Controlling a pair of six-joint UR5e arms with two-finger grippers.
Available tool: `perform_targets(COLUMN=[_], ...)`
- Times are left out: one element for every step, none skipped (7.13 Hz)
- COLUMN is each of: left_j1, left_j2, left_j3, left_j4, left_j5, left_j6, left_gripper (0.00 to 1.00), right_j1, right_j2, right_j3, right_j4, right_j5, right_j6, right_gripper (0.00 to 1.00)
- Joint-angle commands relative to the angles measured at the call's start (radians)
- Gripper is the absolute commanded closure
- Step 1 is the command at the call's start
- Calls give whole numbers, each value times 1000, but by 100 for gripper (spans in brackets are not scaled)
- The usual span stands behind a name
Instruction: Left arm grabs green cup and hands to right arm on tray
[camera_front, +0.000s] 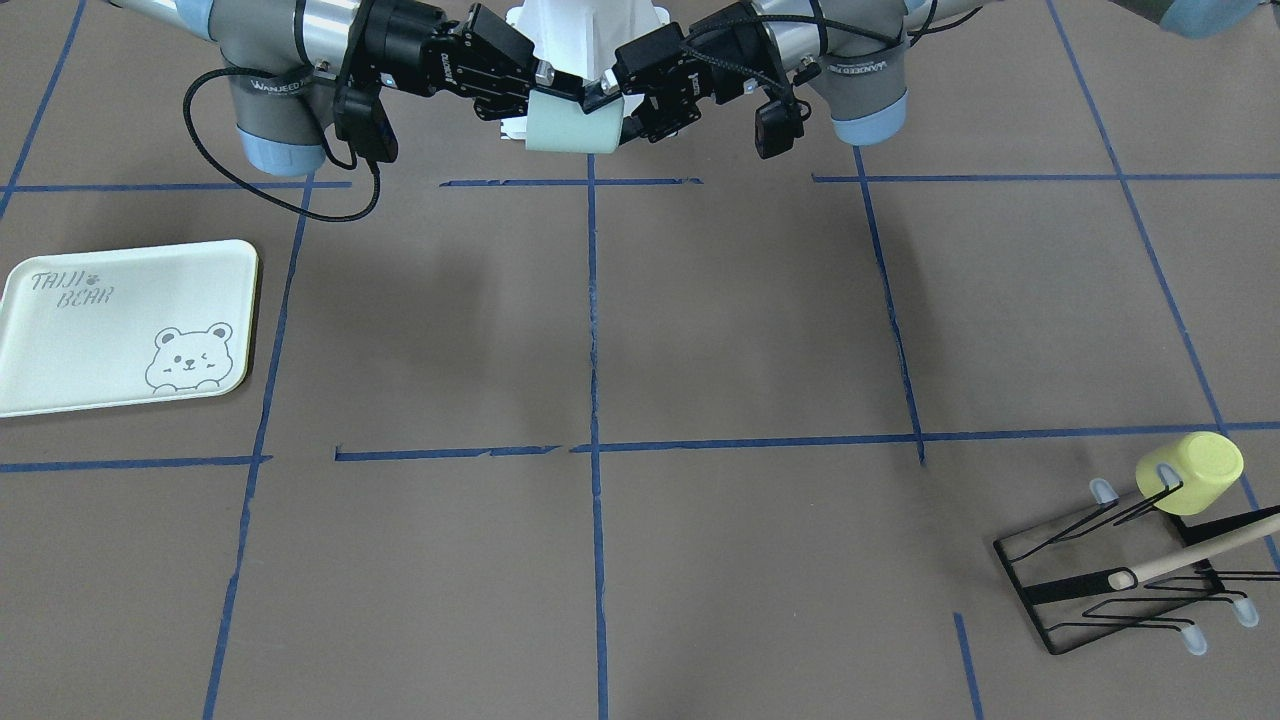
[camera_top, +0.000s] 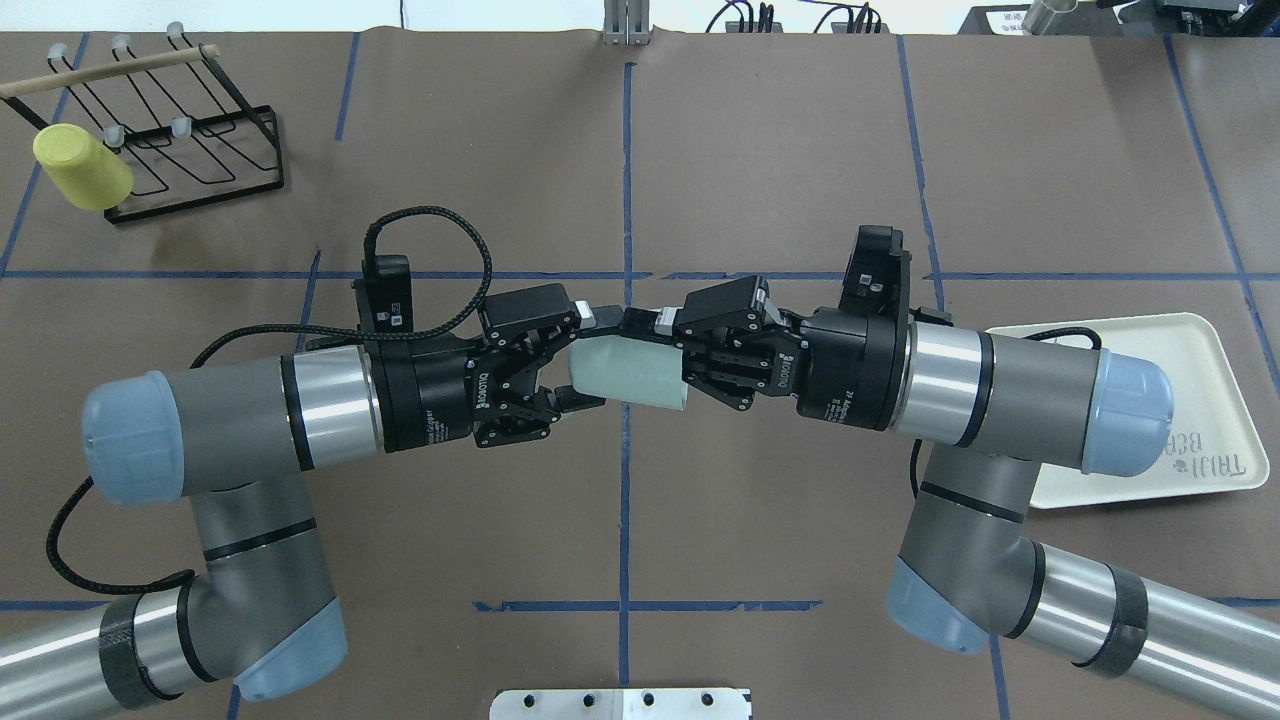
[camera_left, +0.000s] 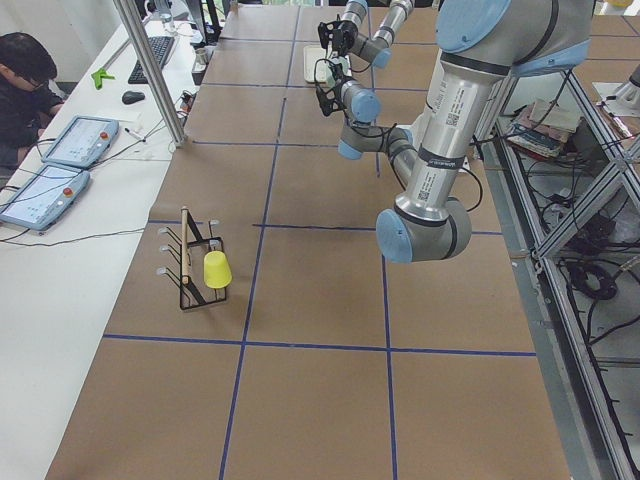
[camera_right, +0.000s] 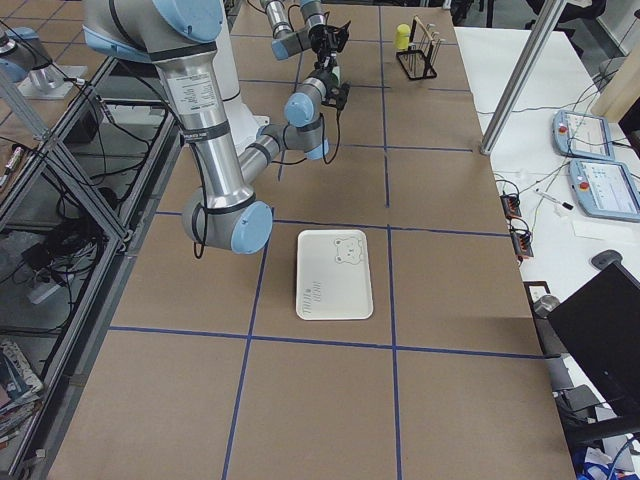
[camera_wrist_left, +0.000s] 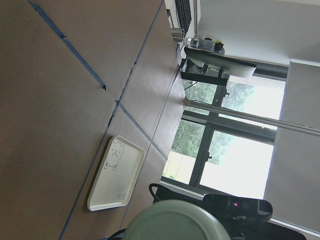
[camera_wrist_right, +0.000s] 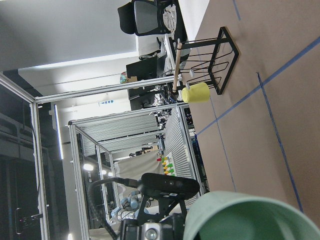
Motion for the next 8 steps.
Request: perform_targets(left_j1=[-5, -7, -13, -22, -30, -36, -45, -59], left_j2=[0, 0, 1, 1, 3, 4, 3, 6], left_j3=[0, 0, 0, 0, 0, 2, 2, 2], left_j4=[0, 1, 0, 1, 1, 1, 1, 1], left_j5=[0, 0, -1, -1, -3, -3, -4, -4], left_j6=[1, 1, 1, 1, 3, 3, 3, 3], left_gripper=[0, 0, 0, 0, 0, 0, 0, 0], right_j1=[-6, -6, -6, -3, -1, -1, 1, 1], right_j2=[-1, -4, -7, -10, -10, -10, -13, -25], right_j3=[2, 2, 4, 7, 11, 12, 15, 24], right_j4=[5, 6, 8, 8, 8, 8, 8, 9], right_j5=[2, 3, 3, 3, 3, 3, 5, 5], right_j6=[0, 2, 2, 2, 3, 6, 12, 14], right_gripper=[98, 99, 99, 100, 100, 100, 100, 100])
